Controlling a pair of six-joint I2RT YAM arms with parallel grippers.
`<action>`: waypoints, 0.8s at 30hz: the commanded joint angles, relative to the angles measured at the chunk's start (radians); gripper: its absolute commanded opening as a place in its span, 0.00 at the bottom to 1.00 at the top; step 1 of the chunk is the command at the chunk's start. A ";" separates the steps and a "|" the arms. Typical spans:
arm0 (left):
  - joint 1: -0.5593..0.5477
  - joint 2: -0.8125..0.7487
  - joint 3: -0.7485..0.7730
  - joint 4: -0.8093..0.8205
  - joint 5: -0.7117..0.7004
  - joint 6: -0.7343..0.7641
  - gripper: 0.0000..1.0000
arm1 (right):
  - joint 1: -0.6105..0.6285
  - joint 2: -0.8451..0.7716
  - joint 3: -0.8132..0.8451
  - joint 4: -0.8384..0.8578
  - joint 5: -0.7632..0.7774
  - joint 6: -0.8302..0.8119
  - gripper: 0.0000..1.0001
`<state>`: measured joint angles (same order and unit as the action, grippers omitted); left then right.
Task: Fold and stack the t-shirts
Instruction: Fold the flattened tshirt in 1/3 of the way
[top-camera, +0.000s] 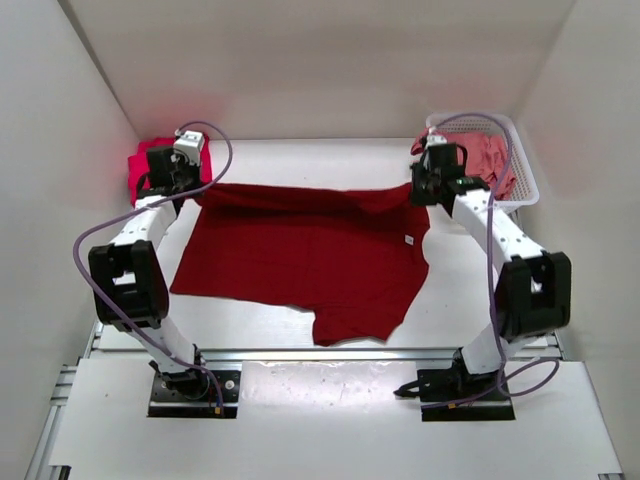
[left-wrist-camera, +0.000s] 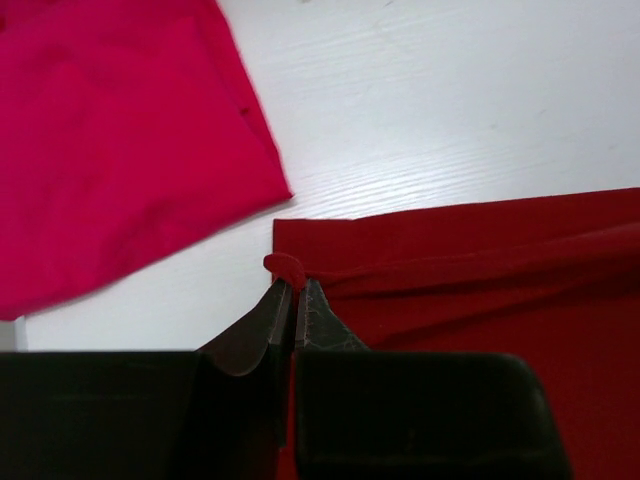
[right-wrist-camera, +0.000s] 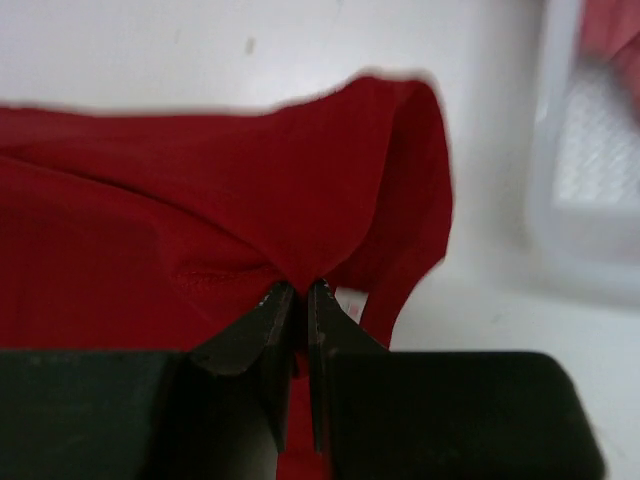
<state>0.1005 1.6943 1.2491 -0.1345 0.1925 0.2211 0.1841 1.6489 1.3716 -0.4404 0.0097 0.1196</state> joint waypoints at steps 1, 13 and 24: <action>0.033 -0.047 -0.054 0.055 -0.031 0.075 0.00 | 0.012 -0.161 -0.141 0.066 -0.037 0.112 0.01; -0.044 -0.025 -0.048 0.121 -0.056 0.092 0.00 | 0.002 -0.305 -0.357 0.101 -0.090 0.204 0.00; -0.148 0.116 0.030 0.429 -0.240 0.129 0.01 | -0.084 0.066 0.155 0.029 -0.117 0.123 0.00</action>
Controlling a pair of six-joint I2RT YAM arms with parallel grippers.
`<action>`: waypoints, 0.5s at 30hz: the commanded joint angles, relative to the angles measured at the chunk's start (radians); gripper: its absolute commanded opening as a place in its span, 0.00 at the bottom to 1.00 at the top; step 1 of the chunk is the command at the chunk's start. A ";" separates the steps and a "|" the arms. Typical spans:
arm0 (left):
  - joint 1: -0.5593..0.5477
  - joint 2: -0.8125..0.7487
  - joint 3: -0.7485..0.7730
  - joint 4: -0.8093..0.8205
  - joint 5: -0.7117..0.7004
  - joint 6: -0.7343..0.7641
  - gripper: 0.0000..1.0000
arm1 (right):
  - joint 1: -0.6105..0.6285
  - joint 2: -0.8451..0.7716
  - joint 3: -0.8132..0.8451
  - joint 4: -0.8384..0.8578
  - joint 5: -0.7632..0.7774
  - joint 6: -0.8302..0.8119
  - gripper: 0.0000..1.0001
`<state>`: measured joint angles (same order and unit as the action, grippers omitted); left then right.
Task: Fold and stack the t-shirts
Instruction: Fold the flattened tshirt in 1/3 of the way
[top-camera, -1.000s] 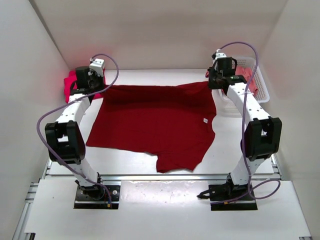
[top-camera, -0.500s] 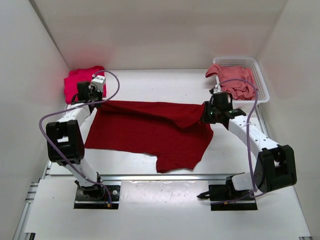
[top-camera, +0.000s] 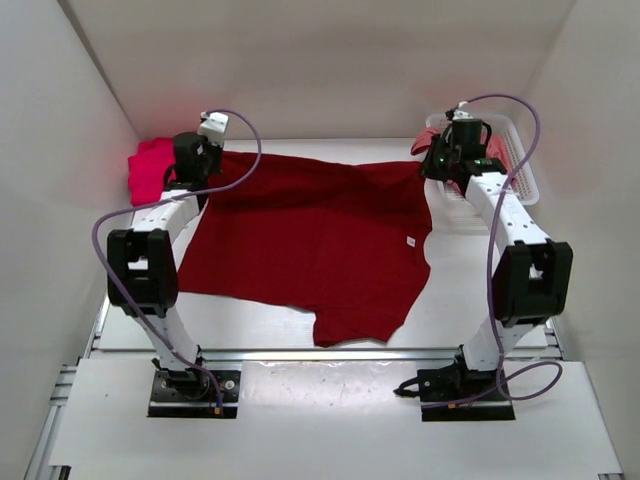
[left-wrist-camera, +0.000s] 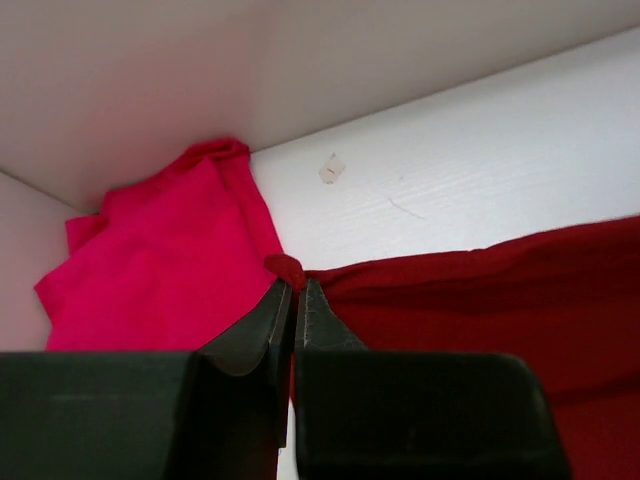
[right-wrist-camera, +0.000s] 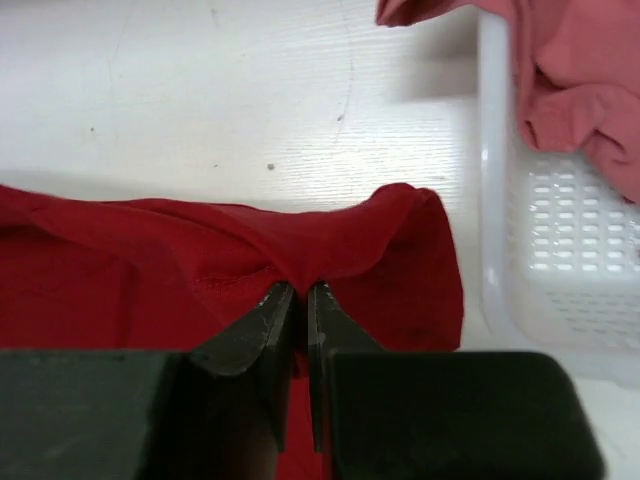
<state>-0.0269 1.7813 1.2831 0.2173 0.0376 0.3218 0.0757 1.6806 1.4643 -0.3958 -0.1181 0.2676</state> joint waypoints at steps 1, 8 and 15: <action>-0.022 0.024 -0.025 0.082 -0.088 0.046 0.02 | 0.041 0.042 0.068 -0.003 0.012 -0.031 0.00; -0.012 0.006 -0.203 0.221 -0.054 0.074 0.05 | 0.070 0.010 -0.042 0.035 -0.017 -0.001 0.00; 0.027 -0.072 -0.424 0.497 0.103 0.072 0.12 | 0.122 -0.139 -0.286 0.081 0.006 0.044 0.00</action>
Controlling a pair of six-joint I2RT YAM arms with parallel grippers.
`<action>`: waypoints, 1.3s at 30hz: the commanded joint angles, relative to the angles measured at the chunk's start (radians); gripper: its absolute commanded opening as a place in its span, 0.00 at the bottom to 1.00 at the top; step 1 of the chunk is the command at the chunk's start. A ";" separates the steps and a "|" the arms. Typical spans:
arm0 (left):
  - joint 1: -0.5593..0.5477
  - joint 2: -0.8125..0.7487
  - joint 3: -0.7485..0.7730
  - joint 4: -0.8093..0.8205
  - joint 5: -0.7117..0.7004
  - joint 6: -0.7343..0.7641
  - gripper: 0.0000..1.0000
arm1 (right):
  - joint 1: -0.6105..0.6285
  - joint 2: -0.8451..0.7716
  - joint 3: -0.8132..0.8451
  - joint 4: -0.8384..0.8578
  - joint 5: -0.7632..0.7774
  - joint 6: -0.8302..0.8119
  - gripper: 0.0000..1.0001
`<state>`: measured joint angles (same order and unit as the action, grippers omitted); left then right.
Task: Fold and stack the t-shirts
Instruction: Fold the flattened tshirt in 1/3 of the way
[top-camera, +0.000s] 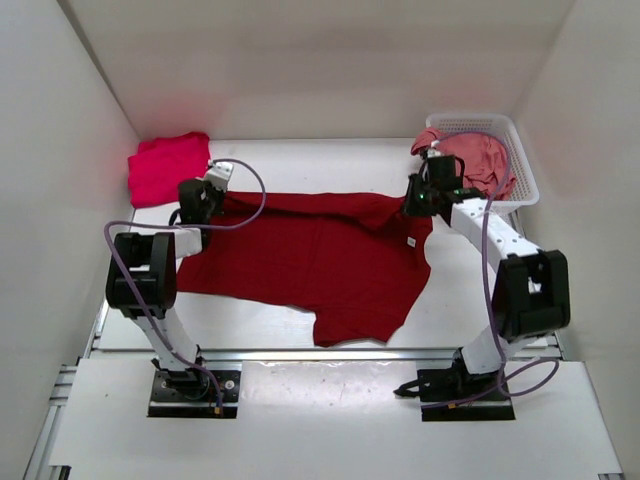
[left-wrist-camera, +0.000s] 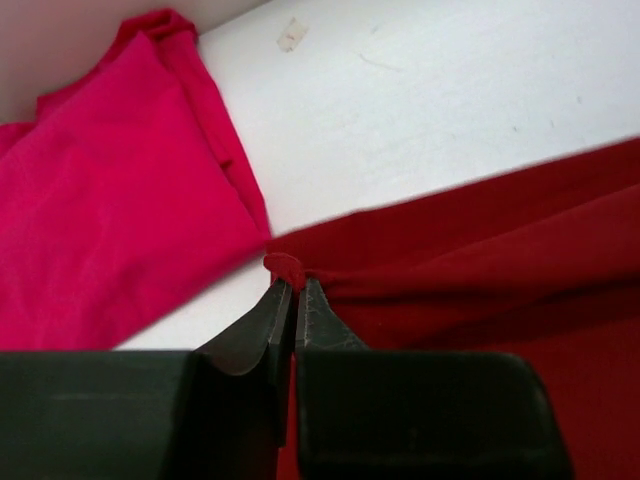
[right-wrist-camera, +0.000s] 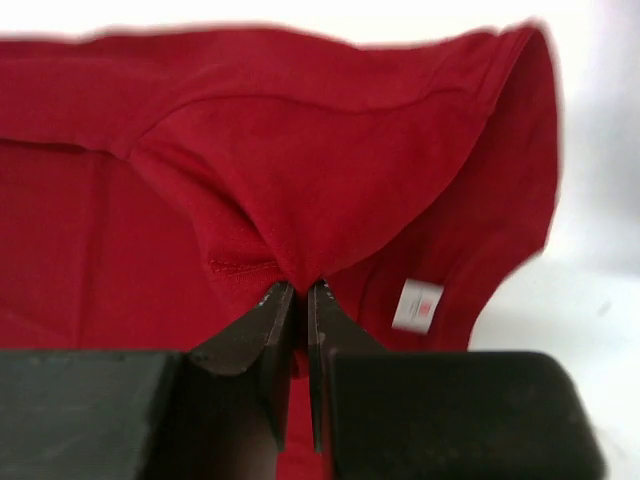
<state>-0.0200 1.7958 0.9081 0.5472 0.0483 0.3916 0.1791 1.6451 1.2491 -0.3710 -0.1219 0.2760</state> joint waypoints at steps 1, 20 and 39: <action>0.019 -0.096 -0.054 0.142 0.099 -0.010 0.12 | 0.023 -0.134 -0.117 0.069 0.008 0.051 0.00; 0.153 -0.259 -0.068 -0.244 0.099 -0.184 0.70 | 0.023 -0.393 -0.450 0.043 -0.124 0.118 0.51; 0.199 -0.012 0.363 -0.834 0.284 -0.382 0.69 | -0.041 -0.351 -0.475 0.102 -0.034 0.342 0.43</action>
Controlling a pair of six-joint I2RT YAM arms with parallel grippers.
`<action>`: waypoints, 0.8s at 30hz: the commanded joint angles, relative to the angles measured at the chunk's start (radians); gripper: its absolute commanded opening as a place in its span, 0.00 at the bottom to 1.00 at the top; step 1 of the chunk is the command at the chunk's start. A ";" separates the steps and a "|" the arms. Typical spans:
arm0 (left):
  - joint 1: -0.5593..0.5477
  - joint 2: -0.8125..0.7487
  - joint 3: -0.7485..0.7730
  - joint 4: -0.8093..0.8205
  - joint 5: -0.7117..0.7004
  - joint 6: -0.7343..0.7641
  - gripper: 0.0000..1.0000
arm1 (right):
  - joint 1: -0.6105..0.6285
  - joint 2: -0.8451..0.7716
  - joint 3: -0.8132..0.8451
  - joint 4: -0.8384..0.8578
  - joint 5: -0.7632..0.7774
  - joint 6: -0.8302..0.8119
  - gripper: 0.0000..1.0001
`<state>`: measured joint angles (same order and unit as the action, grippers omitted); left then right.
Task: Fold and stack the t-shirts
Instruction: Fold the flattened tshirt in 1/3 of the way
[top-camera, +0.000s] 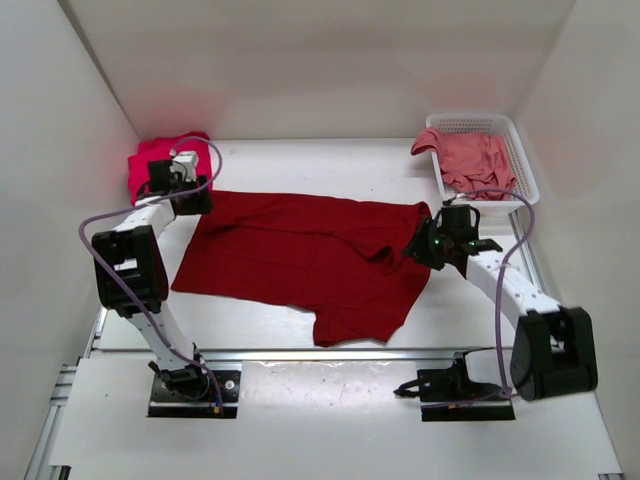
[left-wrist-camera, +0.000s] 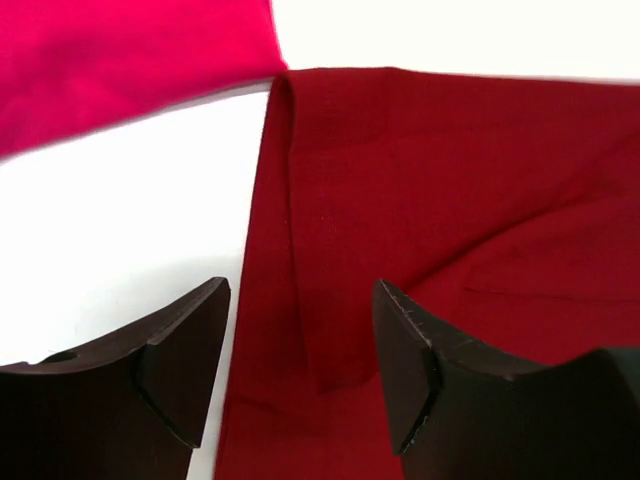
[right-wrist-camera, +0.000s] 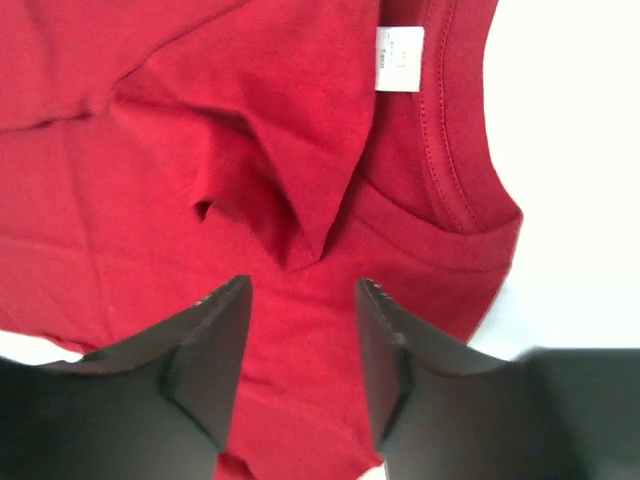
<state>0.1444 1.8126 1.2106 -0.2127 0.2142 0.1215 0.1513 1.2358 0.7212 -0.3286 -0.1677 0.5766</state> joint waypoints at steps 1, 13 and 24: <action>0.038 -0.021 0.061 -0.086 0.155 -0.172 0.69 | -0.015 0.106 0.082 0.060 0.004 0.040 0.39; 0.050 0.085 0.101 -0.280 0.170 -0.336 0.63 | 0.030 0.271 0.193 0.013 0.013 0.042 0.41; 0.087 0.059 0.086 -0.300 0.122 -0.330 0.65 | 0.036 0.245 0.162 0.005 0.025 0.042 0.42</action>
<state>0.2207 1.9392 1.2926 -0.5041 0.3470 -0.1993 0.1768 1.5272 0.8921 -0.3397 -0.1608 0.6064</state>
